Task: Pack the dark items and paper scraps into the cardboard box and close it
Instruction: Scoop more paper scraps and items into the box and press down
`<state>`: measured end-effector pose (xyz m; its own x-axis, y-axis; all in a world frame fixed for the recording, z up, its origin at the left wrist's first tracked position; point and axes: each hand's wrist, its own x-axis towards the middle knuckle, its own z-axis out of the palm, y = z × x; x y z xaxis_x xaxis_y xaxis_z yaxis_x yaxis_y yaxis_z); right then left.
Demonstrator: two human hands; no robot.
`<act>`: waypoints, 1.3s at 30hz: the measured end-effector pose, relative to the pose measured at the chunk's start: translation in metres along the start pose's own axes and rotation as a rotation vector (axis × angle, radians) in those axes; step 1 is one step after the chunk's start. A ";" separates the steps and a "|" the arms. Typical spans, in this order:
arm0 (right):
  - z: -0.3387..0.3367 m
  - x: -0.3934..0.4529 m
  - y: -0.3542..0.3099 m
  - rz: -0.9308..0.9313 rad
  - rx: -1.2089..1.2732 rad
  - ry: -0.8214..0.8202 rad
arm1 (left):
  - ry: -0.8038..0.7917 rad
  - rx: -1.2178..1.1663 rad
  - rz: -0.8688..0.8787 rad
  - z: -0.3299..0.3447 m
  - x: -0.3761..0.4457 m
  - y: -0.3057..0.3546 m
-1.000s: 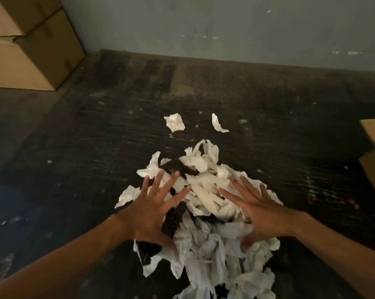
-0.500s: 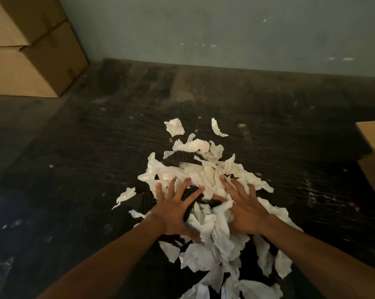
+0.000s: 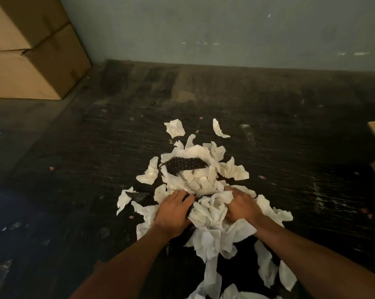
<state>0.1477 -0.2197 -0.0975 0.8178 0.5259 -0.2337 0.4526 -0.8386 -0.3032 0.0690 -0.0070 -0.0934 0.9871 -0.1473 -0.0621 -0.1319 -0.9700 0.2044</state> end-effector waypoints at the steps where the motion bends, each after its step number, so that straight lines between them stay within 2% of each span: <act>1: -0.006 0.003 -0.001 -0.035 0.000 0.010 | 0.003 -0.026 -0.020 -0.003 0.001 0.002; 5: -0.035 0.006 0.001 -0.071 0.241 -0.074 | -0.010 -0.153 -0.154 -0.019 0.003 0.006; 9: -0.061 -0.007 0.006 0.016 0.556 0.090 | 0.057 -0.289 -0.247 -0.036 -0.002 0.003; 12: -0.086 -0.016 0.009 0.071 0.658 0.185 | 0.175 -0.397 -0.310 -0.055 -0.004 0.011; 15: -0.115 -0.025 0.011 0.022 0.739 0.255 | 0.263 -0.481 -0.350 -0.084 -0.004 0.030; 19: -0.152 -0.039 0.009 -0.055 0.772 0.331 | 0.363 -0.574 -0.419 -0.125 -0.008 0.061; 24: -0.189 -0.063 0.007 -0.047 0.790 0.403 | 0.474 -0.618 -0.407 -0.160 -0.015 0.091; 31: -0.228 -0.127 0.006 -0.060 0.769 0.483 | 0.623 -0.639 -0.297 -0.202 -0.039 0.138; 39: -0.263 -0.231 0.013 -0.065 0.660 0.616 | 0.681 -0.688 -0.167 -0.230 -0.072 0.208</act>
<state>0.0579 -0.3895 0.1954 0.9290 0.2413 0.2806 0.3639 -0.4581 -0.8110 -0.0087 -0.1538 0.1782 0.8579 0.3342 0.3904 -0.1178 -0.6116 0.7823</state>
